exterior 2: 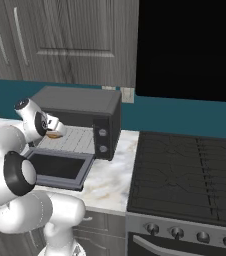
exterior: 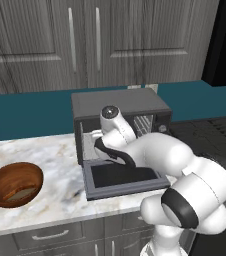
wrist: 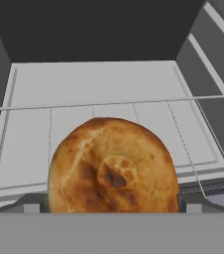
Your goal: Pick up the heated bread from the toaster oven and place it in the bowl. Then move the bread bowl to the dining counter.
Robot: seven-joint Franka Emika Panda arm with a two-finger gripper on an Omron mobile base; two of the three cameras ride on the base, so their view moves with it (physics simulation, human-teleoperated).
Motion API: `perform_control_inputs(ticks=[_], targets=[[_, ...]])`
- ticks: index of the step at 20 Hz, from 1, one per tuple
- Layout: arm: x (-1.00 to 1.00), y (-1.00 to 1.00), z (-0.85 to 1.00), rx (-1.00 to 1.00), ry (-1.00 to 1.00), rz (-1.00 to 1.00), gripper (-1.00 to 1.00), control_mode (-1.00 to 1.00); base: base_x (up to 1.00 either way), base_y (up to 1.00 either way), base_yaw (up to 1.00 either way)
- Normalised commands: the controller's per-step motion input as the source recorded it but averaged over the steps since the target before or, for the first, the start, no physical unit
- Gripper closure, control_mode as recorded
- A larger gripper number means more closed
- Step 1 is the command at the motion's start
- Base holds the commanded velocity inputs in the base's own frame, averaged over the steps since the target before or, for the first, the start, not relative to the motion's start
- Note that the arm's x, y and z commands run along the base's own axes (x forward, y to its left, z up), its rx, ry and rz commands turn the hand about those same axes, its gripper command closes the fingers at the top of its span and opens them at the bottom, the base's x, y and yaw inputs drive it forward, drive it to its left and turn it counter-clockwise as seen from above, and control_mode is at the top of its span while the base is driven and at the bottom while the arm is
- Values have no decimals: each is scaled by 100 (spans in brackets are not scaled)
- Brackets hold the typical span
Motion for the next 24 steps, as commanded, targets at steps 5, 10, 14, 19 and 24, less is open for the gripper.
perform_control_inputs(ticks=[5,10,14,19,24], targets=[[-13,0,0,0,0,0,100,-100,0,0,0],[-13,0,0,0,0,0,100,-100,0,0,0],[-13,0,0,0,0,0,100,-100,0,0,0],[-30,0,3,0,-1,0,100,-100,0,0,0],[-61,0,20,0,-11,0,100,-100,0,0,0]])
